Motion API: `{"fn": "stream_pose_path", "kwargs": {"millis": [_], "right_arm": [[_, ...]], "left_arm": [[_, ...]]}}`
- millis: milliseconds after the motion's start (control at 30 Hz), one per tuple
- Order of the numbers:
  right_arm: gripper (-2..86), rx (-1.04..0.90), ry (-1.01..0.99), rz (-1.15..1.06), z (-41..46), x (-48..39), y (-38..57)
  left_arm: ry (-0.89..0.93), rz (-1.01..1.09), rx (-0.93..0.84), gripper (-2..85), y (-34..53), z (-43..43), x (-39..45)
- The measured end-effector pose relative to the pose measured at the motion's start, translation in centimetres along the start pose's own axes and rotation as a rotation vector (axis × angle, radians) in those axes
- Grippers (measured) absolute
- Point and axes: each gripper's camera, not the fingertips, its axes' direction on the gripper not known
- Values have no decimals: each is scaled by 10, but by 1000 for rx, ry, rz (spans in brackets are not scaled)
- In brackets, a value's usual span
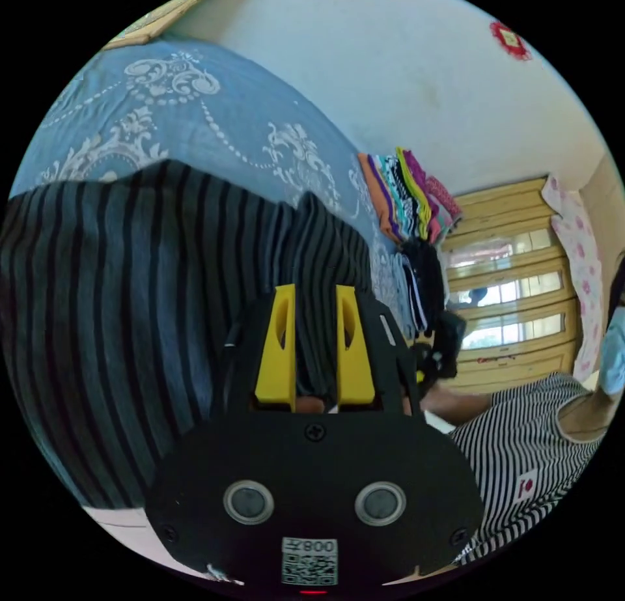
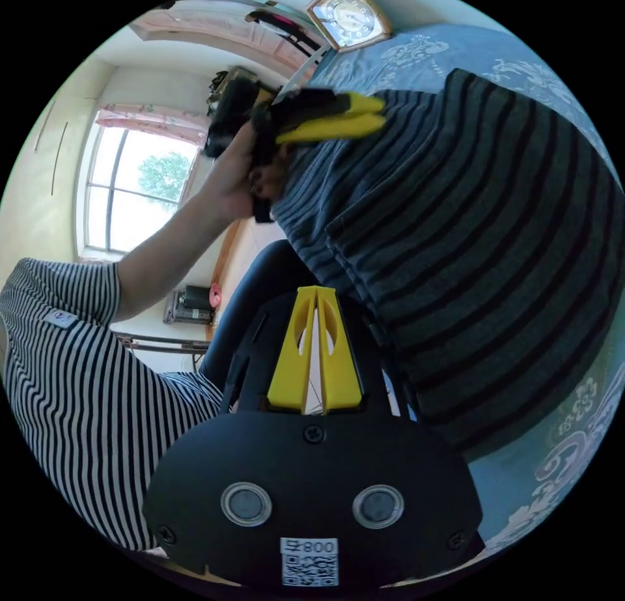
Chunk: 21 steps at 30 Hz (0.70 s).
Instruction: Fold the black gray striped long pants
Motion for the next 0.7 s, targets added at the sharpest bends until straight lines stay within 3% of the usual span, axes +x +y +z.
{"fn": "stream_pose_path", "kwargs": {"millis": [167,533,700], "right_arm": [[0,113,63,52,-39,16,-15],[4,234,336,10,-96,17,-88],[11,174,381,19,-82,31,-126]], "left_arm": [[-149,31,-175,67,60,38,11],[-213,85,-101,30,114,28,44],[-205,4,-128,45,141,40,28]]}}
